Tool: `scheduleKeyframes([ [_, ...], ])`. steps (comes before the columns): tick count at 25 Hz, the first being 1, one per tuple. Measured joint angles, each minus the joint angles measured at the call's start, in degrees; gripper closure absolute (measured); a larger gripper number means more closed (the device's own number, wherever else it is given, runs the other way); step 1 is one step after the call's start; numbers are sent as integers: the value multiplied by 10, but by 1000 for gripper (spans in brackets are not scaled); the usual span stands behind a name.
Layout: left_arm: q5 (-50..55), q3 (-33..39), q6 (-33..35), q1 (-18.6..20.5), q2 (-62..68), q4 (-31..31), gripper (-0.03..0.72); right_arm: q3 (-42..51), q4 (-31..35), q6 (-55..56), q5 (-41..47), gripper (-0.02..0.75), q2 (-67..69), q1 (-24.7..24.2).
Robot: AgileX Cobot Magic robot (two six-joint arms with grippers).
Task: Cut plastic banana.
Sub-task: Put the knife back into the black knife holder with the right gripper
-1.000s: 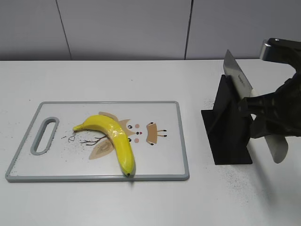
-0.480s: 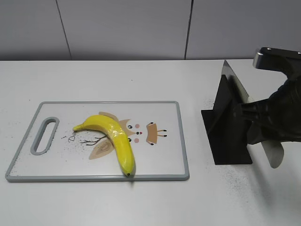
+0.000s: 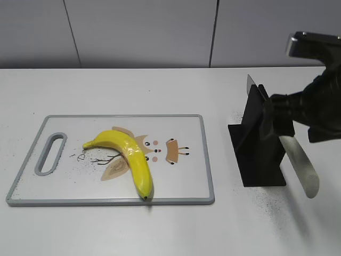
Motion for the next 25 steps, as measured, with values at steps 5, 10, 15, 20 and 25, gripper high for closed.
scheduleKeyframes([
  [5,0,0,0,0,0,0,122,-45,0,-90,4,69,-62,0],
  [10,0,0,0,0,0,1,122,-47,8,-219,72,87,-173,0],
  [15,0,0,0,0,0,1,122,7,11,-235,127,118,-299,0],
  [20,0,0,0,0,0,1,124,92,12,-237,139,148,-441,0],
  [25,0,0,0,0,0,1,125,153,12,-237,157,154,-568,0],
])
